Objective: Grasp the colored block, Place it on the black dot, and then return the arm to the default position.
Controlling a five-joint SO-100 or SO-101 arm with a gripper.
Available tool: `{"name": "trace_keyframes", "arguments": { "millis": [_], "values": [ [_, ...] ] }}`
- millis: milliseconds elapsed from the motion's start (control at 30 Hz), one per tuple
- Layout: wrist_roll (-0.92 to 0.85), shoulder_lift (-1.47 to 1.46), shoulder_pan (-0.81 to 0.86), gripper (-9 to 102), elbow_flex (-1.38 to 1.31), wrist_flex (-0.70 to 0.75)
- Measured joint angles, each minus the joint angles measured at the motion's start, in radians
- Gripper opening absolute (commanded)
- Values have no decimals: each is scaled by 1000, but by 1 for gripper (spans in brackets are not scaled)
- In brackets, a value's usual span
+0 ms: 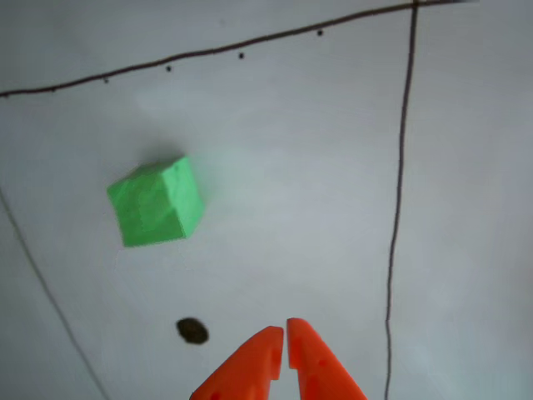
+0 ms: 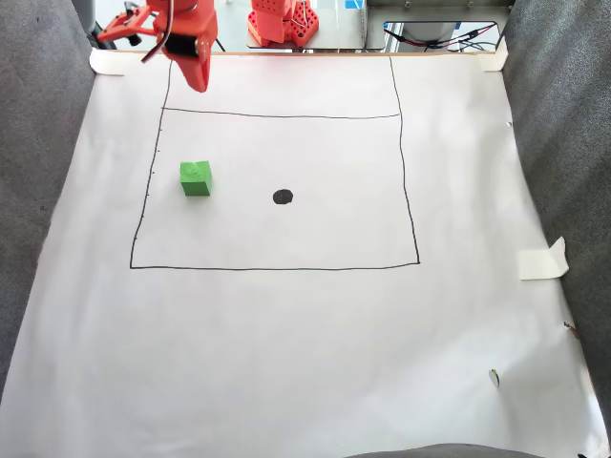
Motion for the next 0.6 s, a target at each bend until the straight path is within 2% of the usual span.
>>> {"name": "trace_keyframes", "arguments": {
  "millis": [400,600],
  "values": [
    [-86,-273,37,0,-245,-43],
    [-63,-348,-15,0,-385,-64]
  ]
}}
